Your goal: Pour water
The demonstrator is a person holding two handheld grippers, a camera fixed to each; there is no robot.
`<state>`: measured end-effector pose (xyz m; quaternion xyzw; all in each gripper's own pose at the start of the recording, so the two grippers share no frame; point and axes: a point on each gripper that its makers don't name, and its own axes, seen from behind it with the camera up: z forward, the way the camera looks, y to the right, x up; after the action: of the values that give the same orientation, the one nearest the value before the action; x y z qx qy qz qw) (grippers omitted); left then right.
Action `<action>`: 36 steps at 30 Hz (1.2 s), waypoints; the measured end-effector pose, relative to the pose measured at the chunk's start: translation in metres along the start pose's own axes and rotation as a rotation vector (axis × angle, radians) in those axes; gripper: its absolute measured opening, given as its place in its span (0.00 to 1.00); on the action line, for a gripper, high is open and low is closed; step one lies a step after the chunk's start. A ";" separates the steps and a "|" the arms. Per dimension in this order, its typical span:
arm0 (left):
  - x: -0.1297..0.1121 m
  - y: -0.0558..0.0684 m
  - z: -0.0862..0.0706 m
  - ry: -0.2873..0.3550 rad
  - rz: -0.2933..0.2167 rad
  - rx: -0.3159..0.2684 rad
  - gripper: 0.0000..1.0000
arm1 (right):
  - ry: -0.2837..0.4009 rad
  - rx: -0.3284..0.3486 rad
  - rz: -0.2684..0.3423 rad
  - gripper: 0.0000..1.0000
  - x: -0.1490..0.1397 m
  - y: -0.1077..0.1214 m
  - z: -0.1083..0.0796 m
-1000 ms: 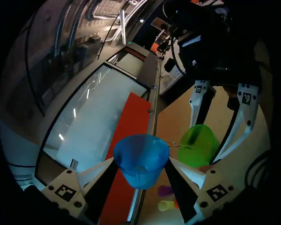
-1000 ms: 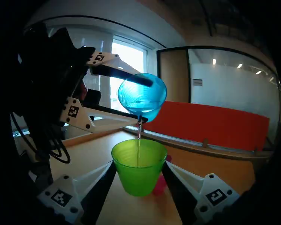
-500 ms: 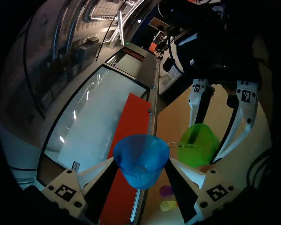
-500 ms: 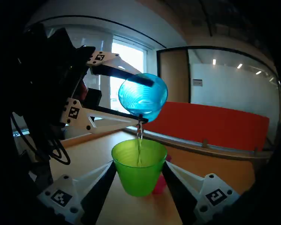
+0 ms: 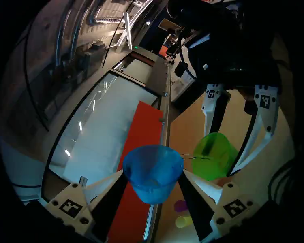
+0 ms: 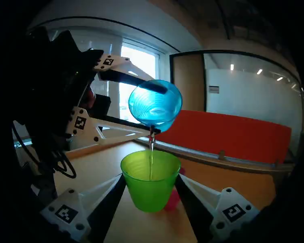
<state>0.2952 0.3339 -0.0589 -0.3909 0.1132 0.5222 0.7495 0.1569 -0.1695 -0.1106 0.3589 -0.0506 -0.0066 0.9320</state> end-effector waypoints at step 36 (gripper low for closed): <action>0.007 0.000 -0.007 -0.002 0.065 0.006 0.84 | 0.003 -0.004 -0.007 0.87 -0.001 -0.002 -0.005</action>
<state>0.2999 0.3341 -0.0681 -0.3842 0.1264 0.5464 0.7334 0.1565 -0.1676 -0.1152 0.3573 -0.0481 -0.0096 0.9327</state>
